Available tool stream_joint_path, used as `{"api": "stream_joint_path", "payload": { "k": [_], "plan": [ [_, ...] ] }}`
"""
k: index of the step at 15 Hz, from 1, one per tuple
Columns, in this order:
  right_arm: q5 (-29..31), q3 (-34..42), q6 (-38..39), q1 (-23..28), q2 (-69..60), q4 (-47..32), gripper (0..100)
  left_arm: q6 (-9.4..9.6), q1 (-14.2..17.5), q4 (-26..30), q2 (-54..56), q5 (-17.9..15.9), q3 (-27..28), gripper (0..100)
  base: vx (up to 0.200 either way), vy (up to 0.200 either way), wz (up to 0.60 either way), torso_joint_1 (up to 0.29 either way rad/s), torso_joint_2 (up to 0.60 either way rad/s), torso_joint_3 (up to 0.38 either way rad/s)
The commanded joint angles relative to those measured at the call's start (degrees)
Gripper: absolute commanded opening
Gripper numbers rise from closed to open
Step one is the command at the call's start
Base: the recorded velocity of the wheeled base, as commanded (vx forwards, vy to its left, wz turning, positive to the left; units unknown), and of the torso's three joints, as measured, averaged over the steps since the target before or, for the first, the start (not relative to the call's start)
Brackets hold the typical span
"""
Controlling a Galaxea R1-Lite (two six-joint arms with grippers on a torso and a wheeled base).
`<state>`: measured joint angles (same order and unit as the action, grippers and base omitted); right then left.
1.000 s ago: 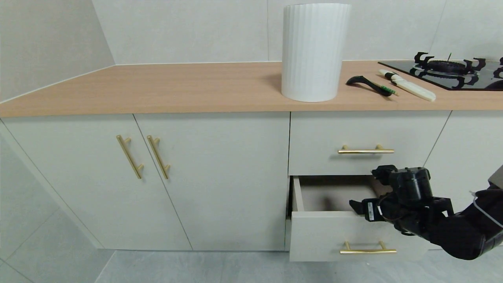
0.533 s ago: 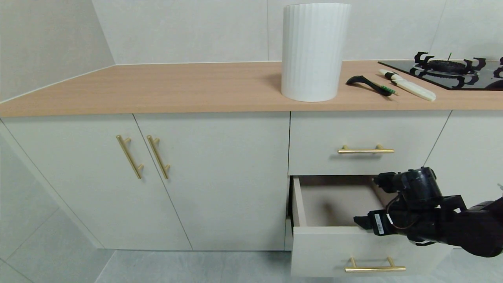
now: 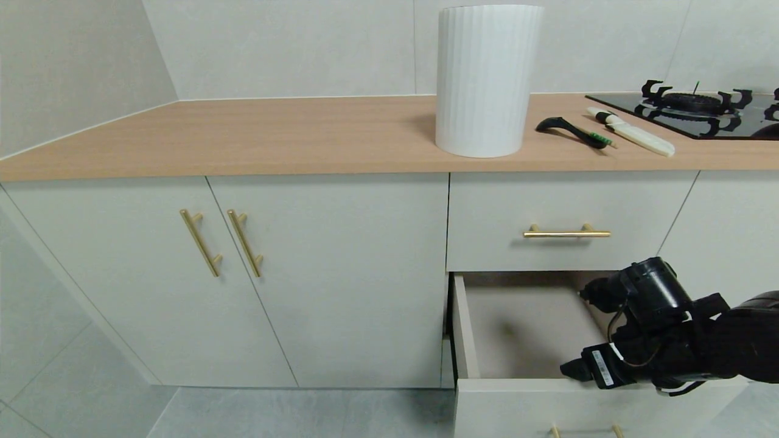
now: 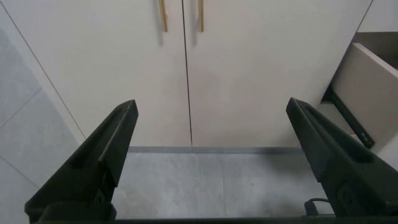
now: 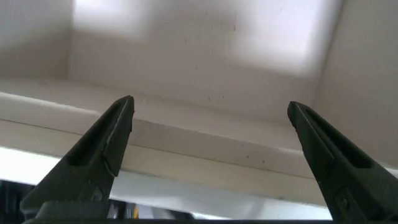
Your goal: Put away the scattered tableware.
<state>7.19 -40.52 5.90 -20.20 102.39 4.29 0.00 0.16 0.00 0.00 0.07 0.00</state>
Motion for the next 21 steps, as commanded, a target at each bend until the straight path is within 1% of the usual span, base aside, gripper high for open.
{"api": "stream_joint_path", "payload": {
  "k": [1,5,6,9,13,15,18,20,21],
  "plan": [
    [0.0,-1.1,0.0,-0.6,-0.9,-2.4,100,0.00,0.0,0.0,-0.1,0.0,0.0,100,0.000,0.000,0.00,0.000,0.00,0.000],
    [0.0,-1.7,-2.1,-1.3,-1.1,-9.7,100,0.00,0.0,0.0,-0.1,0.0,0.0,100,0.000,0.000,0.00,0.000,0.00,0.000],
    [0.0,-1.9,-3.6,-1.4,-1.3,-13.5,100,0.00,0.0,0.0,0.0,0.0,0.0,100,0.000,0.000,0.00,0.000,0.00,0.000],
    [0.1,-2.3,-6.5,-1.9,-1.2,-20.6,100,0.00,0.0,0.0,-0.1,0.0,0.0,100,0.000,0.000,0.00,0.000,0.00,0.000],
    [0.1,-2.3,-9.4,-2.9,-1.0,-27.8,100,0.00,0.0,0.0,-0.1,0.0,0.0,100,0.000,0.000,0.00,0.000,0.00,0.000],
    [0.2,-2.3,-10.5,-2.9,-1.0,-29.2,100,0.00,0.0,0.0,-0.1,0.0,0.0,100,0.000,0.000,0.00,0.000,0.00,0.000],
    [0.2,-2.3,-10.4,-3.2,-0.7,-29.1,100,0.00,0.0,0.0,-0.1,0.0,0.0,100,0.000,0.000,0.00,0.000,0.00,0.000],
    [0.5,-4.9,-8.4,-3.1,-0.1,-28.5,100,0.00,0.0,0.0,-0.1,0.0,0.0,100,0.000,0.000,0.00,0.000,0.00,0.000],
    [0.4,-6.3,-5.0,-3.0,-0.1,-28.3,100,0.00,0.0,0.0,-0.1,0.0,0.0,100,0.000,0.000,0.00,0.000,0.00,0.000]
  ]
}}
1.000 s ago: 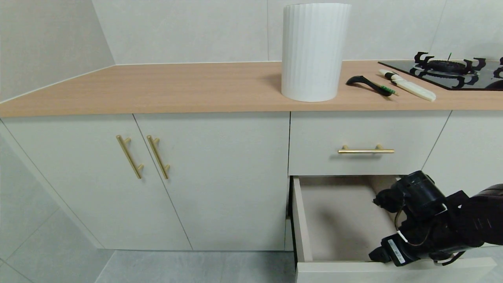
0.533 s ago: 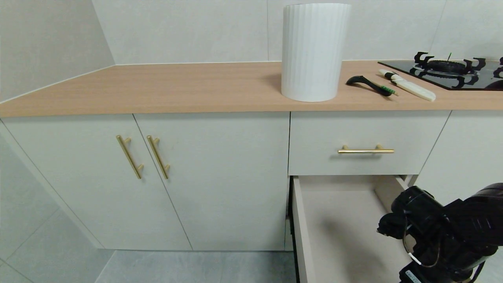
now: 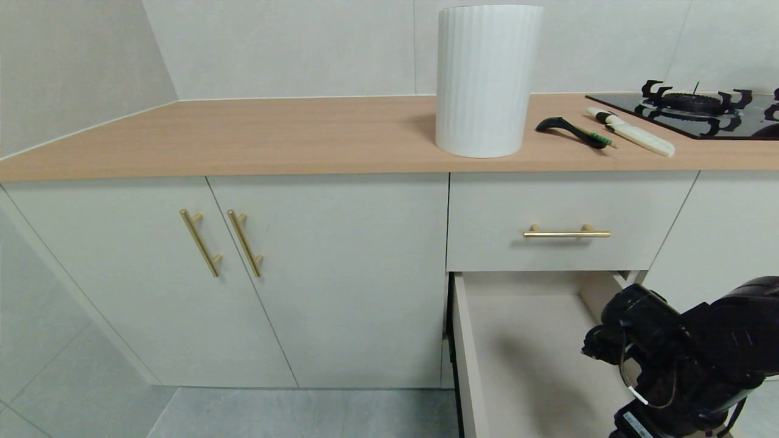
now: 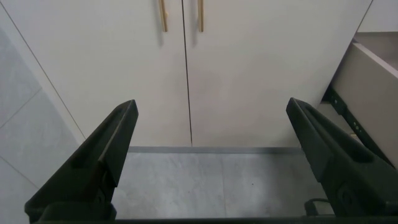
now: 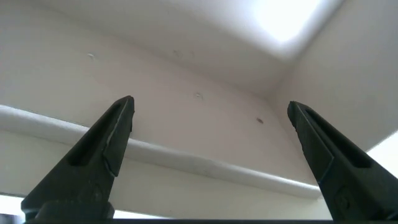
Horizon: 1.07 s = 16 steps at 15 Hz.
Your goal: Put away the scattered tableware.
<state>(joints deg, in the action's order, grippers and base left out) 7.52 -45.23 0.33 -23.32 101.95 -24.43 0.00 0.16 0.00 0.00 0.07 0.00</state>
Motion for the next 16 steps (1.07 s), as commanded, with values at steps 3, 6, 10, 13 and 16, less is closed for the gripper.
{"api": "stream_joint_path", "payload": {
  "k": [3,6,10,13,16],
  "plan": [
    [-0.1,-7.8,12.3,0.2,0.0,4.0,100,0.00,0.0,0.0,-0.1,0.0,0.0,100,0.000,0.000,0.00,0.000,0.00,0.000],
    [0.6,-6.4,16.4,1.5,-0.2,15.2,100,0.00,0.0,0.0,-0.1,0.0,0.0,100,0.000,0.000,0.00,0.000,0.00,0.000],
    [1.5,-4.7,16.3,2.0,-0.1,20.8,100,0.00,0.0,0.0,-0.1,0.0,0.0,100,0.000,0.000,0.00,0.000,0.00,0.000],
    [2.7,-4.4,16.4,2.1,0.0,22.8,100,0.00,0.0,0.0,-0.1,0.0,0.0,100,0.000,0.000,0.00,0.000,0.00,0.000],
    [2.8,-4.5,16.4,2.1,-0.1,22.9,100,0.00,0.0,0.0,-0.1,0.0,0.0,100,0.000,0.000,0.00,0.032,-0.16,-0.137]
  ]
}}
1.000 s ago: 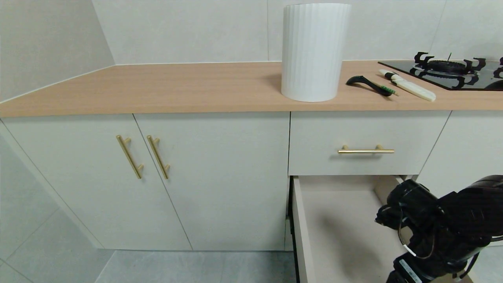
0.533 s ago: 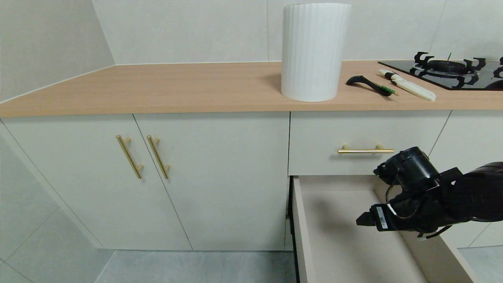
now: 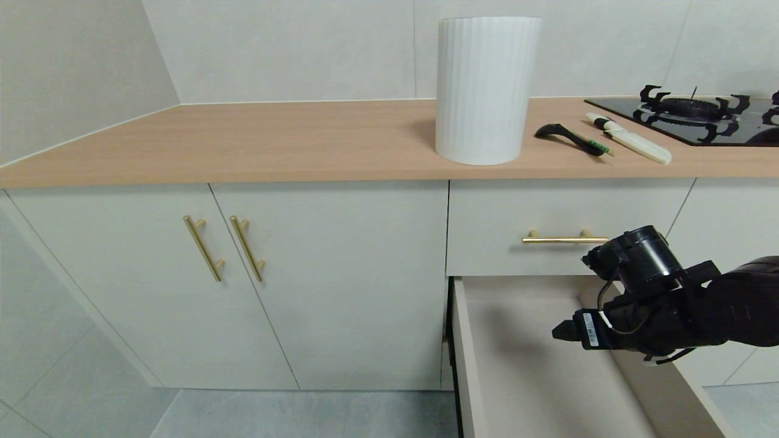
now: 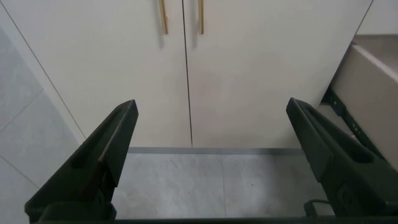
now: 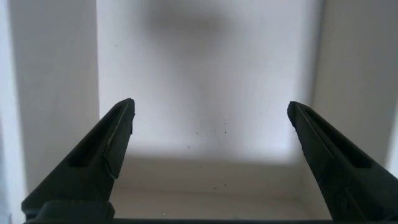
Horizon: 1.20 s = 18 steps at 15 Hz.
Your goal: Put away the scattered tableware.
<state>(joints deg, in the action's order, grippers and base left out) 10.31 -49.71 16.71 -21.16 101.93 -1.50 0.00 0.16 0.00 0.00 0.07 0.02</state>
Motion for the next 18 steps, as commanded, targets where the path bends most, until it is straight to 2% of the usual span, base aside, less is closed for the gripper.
{"api": "stream_joint_path", "payload": {
  "k": [1,14,18],
  "plan": [
    [0.0,0.0,0.0,0.2,0.0,0.0,100,0.00,0.0,0.0,-0.1,0.0,0.0,100,0.000,0.000,0.00,0.085,-0.22,-0.286],
    [0.8,0.1,-0.2,0.6,0.0,0.0,100,0.00,0.0,0.0,-0.1,0.0,0.0,100,0.000,0.000,0.00,0.159,-0.47,-0.300],
    [3.7,-0.7,-1.6,0.2,-1.5,0.4,100,0.00,0.0,0.0,-0.1,0.0,0.0,100,0.000,0.000,0.00,0.073,-0.17,-0.102]
  ]
}}
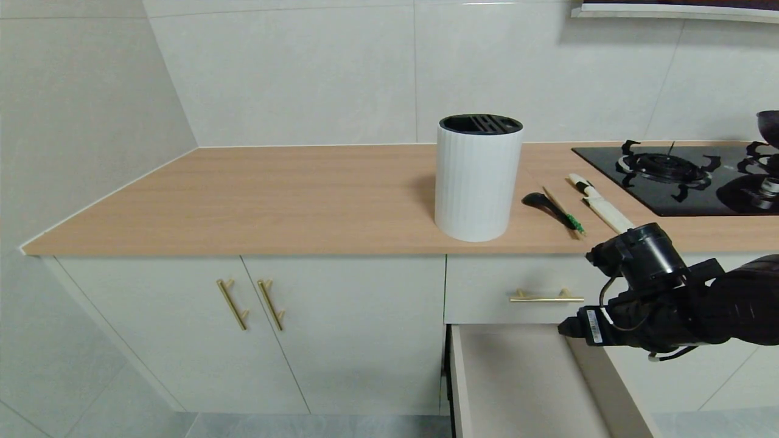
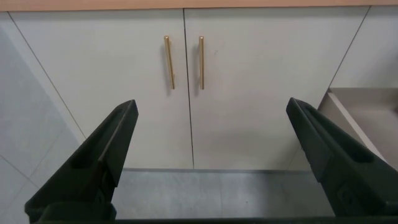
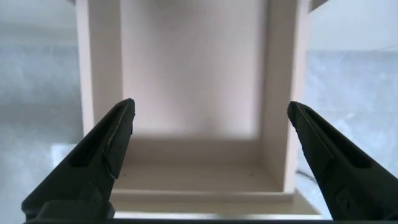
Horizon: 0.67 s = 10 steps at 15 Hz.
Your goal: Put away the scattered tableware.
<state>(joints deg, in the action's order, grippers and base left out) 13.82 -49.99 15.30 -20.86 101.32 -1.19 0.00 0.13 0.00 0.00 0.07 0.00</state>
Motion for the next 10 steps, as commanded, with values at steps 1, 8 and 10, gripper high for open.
{"api": "stream_joint_path", "payload": {
  "k": [1,8,10],
  "plan": [
    [0.5,-1.9,-2.0,0.0,-1.9,0.1,100,0.00,0.0,0.0,-0.1,0.0,0.0,100,0.000,0.000,0.00,0.000,0.00,0.000],
    [-0.5,-21.3,-7.7,4.0,-3.1,0.3,100,0.00,0.0,0.0,-0.1,0.0,0.0,100,0.000,0.000,0.00,0.000,0.00,0.000],
    [-0.8,-21.6,-7.5,5.2,-2.8,2.6,100,0.00,0.0,0.0,-0.1,0.0,0.0,100,0.000,0.000,0.00,0.000,0.00,0.000]
  ]
}}
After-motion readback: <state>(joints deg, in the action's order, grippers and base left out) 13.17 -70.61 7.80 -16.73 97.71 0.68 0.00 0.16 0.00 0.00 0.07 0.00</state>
